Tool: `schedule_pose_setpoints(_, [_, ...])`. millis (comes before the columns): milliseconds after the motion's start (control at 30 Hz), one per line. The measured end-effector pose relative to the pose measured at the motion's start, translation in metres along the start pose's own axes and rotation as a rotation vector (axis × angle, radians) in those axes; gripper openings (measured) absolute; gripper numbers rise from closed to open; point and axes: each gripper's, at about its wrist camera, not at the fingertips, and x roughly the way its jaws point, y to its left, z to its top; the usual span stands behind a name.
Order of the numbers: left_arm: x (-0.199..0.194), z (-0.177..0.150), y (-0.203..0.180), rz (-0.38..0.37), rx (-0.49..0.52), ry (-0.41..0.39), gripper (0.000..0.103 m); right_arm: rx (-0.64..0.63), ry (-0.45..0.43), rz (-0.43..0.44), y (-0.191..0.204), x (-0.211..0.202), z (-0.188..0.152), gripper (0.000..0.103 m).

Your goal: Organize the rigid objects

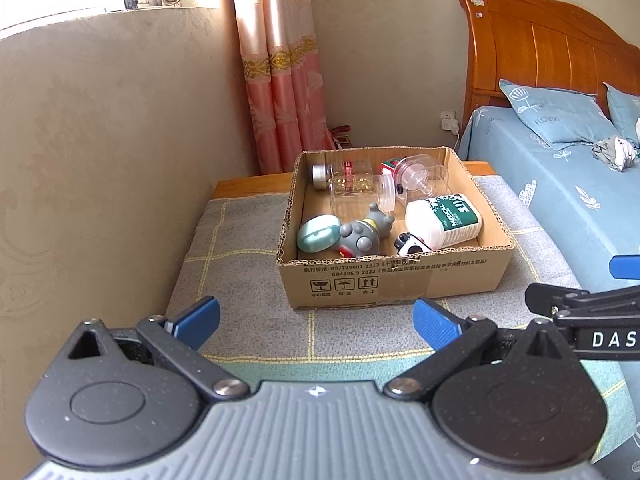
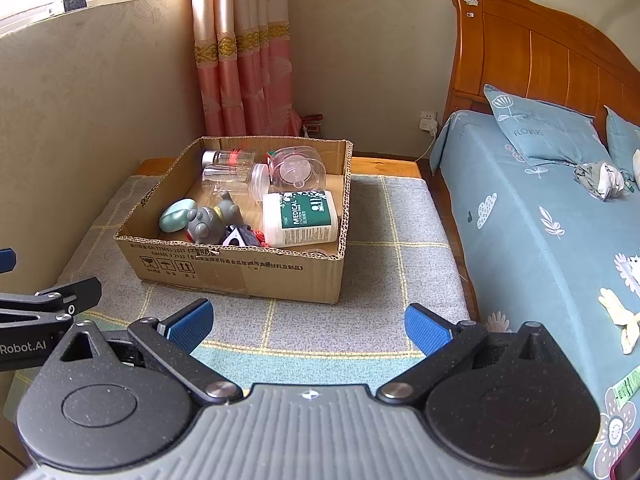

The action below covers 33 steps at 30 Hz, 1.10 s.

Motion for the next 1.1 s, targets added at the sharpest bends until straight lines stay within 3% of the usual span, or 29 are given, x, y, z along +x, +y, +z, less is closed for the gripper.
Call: schedule_pose_setpoints(1100, [-0.0037,0.0015,-0.0033,0.011,0.006,0.002,0.102,0.004,-0.001,-0.001,-0.001,-0.0007,0.0003,0.103])
